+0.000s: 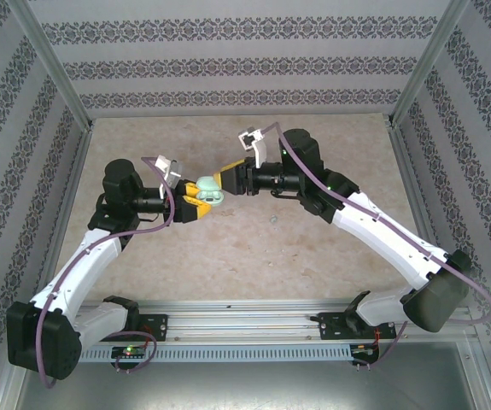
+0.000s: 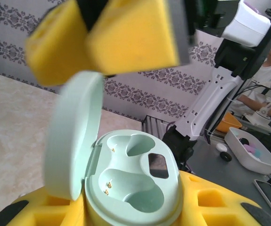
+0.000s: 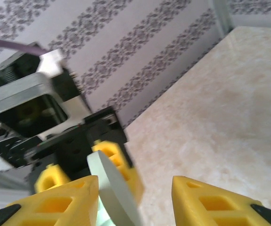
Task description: Insert the wireless bluetooth earbuds into the charging case
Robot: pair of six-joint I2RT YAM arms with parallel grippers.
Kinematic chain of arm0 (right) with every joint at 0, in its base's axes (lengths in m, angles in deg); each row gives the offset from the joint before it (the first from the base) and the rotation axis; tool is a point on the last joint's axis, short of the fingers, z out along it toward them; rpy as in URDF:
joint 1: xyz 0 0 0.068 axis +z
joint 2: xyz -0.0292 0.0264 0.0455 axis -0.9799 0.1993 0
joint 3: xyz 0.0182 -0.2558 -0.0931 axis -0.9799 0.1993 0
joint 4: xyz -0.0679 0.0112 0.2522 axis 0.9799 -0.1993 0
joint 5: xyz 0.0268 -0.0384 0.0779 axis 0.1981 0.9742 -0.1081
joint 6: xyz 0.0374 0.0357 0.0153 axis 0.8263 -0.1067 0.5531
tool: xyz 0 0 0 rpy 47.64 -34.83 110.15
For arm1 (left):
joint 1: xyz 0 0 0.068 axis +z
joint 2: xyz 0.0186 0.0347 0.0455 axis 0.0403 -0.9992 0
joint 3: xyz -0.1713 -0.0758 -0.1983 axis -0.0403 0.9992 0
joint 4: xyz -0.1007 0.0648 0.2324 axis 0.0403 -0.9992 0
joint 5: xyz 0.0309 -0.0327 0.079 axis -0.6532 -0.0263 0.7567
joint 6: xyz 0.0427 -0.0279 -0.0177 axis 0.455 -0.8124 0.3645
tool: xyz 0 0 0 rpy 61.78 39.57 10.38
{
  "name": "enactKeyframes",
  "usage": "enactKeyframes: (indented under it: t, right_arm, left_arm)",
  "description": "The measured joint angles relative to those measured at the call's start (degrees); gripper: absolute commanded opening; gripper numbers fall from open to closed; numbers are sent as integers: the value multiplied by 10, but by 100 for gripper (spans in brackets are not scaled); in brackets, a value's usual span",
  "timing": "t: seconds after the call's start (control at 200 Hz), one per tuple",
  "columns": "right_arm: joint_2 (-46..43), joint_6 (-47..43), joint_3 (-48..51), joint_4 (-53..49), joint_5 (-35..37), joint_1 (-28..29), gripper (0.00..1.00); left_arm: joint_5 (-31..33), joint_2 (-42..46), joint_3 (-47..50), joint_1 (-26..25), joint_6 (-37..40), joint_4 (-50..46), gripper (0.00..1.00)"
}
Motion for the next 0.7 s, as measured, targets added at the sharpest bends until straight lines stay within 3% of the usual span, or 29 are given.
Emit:
enactKeyframes:
  t: [0.395, 0.699]
  right_arm:
    - [-7, 18, 10, 0, 22, -3, 55]
    - [-49, 31, 28, -12, 45, -21, 57]
  left_arm:
    - [1, 0, 1, 0, -4, -3, 17]
    - [10, 2, -1, 0, 56, -50, 21]
